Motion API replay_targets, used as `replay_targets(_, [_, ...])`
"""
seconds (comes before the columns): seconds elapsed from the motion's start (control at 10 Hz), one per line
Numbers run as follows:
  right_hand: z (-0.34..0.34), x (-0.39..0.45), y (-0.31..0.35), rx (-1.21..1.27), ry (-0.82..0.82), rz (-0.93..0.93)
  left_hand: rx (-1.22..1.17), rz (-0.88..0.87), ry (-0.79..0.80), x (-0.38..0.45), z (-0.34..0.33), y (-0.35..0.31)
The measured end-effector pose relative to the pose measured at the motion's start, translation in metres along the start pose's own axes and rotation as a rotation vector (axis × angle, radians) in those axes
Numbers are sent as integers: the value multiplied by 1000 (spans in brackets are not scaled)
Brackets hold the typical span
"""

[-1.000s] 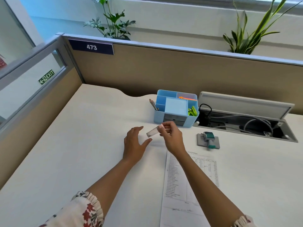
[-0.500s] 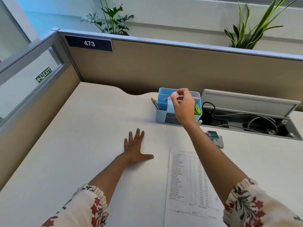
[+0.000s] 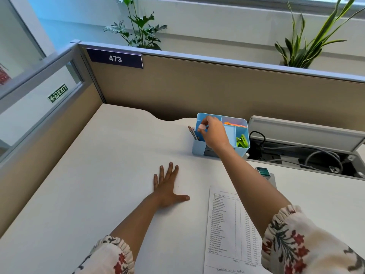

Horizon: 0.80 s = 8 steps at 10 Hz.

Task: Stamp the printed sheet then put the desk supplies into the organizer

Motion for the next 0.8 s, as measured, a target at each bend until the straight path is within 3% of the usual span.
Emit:
replay_targets(0.4, [1, -14, -4, -77, 16, -54, 2, 0, 7, -2, 0, -1])
replay_targets(0.8, [27, -49, -12, 116, -185, -32, 86, -39, 87, -3, 0, 0])
Point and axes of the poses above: each hand's wrist, its own x-axis towards the middle knuckle, its own z-axis out of the back of the hand, y = z × x, the point moved 8 cm from there along x, towards the middle knuckle, and after that the axes turned 1 degree about -y, right-handed, at the moved point
